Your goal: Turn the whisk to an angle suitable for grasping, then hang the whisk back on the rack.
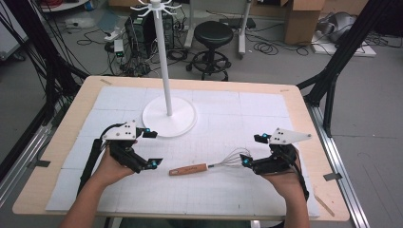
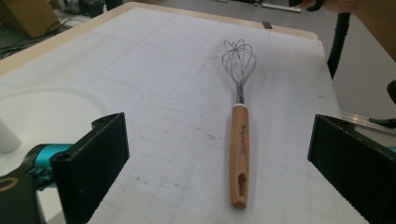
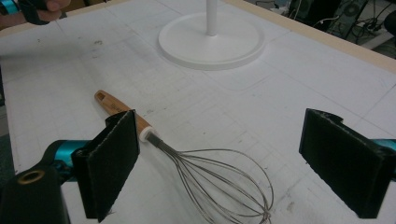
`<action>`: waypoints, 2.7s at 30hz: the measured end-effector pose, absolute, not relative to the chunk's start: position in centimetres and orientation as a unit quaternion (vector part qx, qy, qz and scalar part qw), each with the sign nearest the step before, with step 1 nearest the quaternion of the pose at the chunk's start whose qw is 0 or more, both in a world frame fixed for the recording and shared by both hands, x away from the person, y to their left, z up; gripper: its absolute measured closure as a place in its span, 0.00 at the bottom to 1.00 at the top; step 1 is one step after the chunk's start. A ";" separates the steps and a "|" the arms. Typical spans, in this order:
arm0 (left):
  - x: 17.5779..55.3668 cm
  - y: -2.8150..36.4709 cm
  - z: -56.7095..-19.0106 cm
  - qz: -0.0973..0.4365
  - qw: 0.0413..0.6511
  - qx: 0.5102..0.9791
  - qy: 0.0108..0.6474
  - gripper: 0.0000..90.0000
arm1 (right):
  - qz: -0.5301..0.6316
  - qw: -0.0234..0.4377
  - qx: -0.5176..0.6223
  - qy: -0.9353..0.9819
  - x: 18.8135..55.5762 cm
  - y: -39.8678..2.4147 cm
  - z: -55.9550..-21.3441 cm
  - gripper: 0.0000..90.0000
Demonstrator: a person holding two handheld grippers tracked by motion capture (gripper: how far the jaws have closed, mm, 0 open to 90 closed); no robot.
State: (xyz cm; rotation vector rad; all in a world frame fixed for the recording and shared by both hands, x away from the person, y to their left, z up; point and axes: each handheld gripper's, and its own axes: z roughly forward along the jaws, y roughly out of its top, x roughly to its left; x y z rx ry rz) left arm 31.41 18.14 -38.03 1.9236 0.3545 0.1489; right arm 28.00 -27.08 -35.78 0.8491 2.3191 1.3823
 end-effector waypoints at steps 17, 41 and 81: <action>31.8 18.9 -38.3 0.062 0.560 0.809 0.166 0.02 | 0.477 0.149 0.291 0.816 28.4 -26.5 -36.0 0.12; 32.4 20.5 -38.5 0.083 0.554 0.805 0.196 0.02 | 0.472 0.145 0.281 0.823 28.4 -25.8 -36.0 0.12; 32.1 20.3 -38.1 0.096 0.555 0.804 0.190 0.02 | 0.290 0.062 0.153 0.943 31.2 -12.0 -40.3 0.27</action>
